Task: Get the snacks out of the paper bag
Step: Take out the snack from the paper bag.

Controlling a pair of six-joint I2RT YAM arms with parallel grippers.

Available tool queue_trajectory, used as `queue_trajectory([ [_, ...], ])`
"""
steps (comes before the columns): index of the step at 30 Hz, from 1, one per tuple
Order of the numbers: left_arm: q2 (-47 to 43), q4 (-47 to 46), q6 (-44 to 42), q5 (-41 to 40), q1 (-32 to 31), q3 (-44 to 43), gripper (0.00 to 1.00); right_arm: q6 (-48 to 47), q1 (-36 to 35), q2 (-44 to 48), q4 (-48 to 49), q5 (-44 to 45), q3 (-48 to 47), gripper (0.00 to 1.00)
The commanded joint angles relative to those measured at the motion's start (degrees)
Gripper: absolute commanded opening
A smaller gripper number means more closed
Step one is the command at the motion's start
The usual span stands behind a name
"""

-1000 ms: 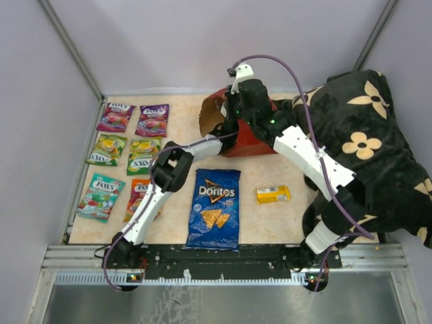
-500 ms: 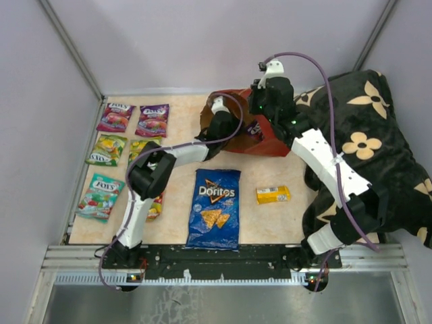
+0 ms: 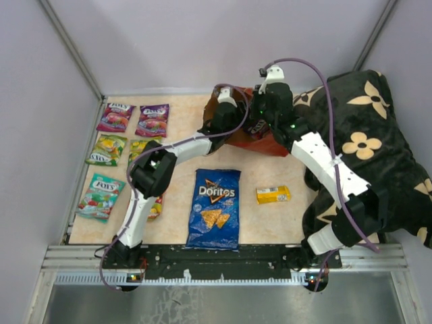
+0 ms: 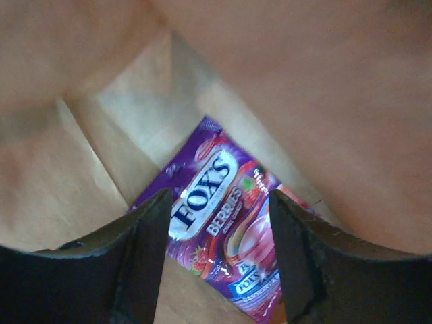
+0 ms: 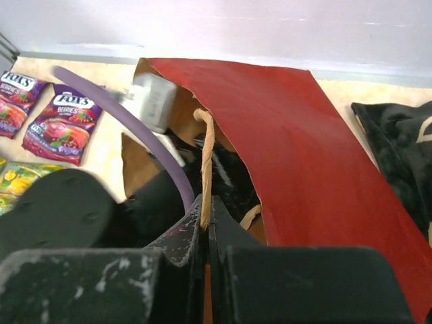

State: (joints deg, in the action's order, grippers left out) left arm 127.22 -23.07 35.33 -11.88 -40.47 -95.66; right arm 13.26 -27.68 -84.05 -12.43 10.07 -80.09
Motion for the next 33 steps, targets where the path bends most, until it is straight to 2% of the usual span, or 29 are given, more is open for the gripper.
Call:
queue_trajectory([
  [1,8.5,5.8,3.7,4.3,0.0,-5.5,0.72,-0.3,0.2,3.5,3.2,-1.4,0.7,0.00],
  [4,11.2,2.5,7.8,7.8,0.0,-5.4,0.81,-0.1,0.2,3.8,3.5,-2.1,1.6,0.00],
  [6,12.6,0.8,10.4,10.1,0.0,-5.4,0.91,0.2,0.2,3.7,3.9,-3.5,2.1,0.00],
  [9,14.5,-1.2,14.3,13.1,-0.1,-5.4,0.94,-0.4,0.2,2.9,5.5,-8.2,2.9,0.06],
  [10,15.2,-1.8,15.5,13.9,-0.2,-5.7,0.99,-1.1,0.2,2.6,6.2,-10.4,3.0,0.07],
  [14,18.8,-3.4,20.3,15.7,-0.4,-7.6,1.00,-4.0,0.1,-1.3,5.2,-17.7,0.6,0.10],
  [18,24.2,-5.8,24.9,18.3,-1.6,-12.3,0.99,-5.8,0.0,-5.3,1.6,-21.1,-3.6,0.10],
  [20,26.0,-7.2,26.2,18.5,-2.6,-14.0,0.96,-6.4,-0.2,-6.6,0.4,-21.6,-5.1,0.10],
  [23,27.9,-8.9,25.8,18.1,-4.0,-16.4,0.85,-7.0,-0.6,-7.7,-0.7,-21.9,-6.5,0.10],
  [25,28.3,-11.2,25.0,18.1,-4.7,-17.0,0.71,-7.3,-0.7,-8.0,-1.1,-22.2,-6.8,0.10],
  [27,28.3,-13.3,24.4,18.2,-4.9,-17.0,0.50,-7.7,-0.7,-8.1,-1.6,-22.3,-7.2,0.10],
  [28,28.1,-14.1,24.2,18.2,-4.8,-16.8,0.30,-8.0,-0.7,-8.2,-2.0,-22.2,-7.5,0.10],
  [29,27.5,-14.0,24.2,17.4,-4.7,-16.4,0.04,-8.4,-0.7,-8.3,-2.4,-22.2,-7.9,0.10],
  [30,26.6,-14.0,23.9,16.1,-4.5,-14.7,0.00,-8.9,-0.7,-8.4,-2.9,-22.2,-8.3,0.10],
  [33,22.8,-17.1,22.4,12.4,-2.9,-9.2,0.00,-10.4,-0.4,-8.4,-5.1,-22.4,-10.1,0.11],
])
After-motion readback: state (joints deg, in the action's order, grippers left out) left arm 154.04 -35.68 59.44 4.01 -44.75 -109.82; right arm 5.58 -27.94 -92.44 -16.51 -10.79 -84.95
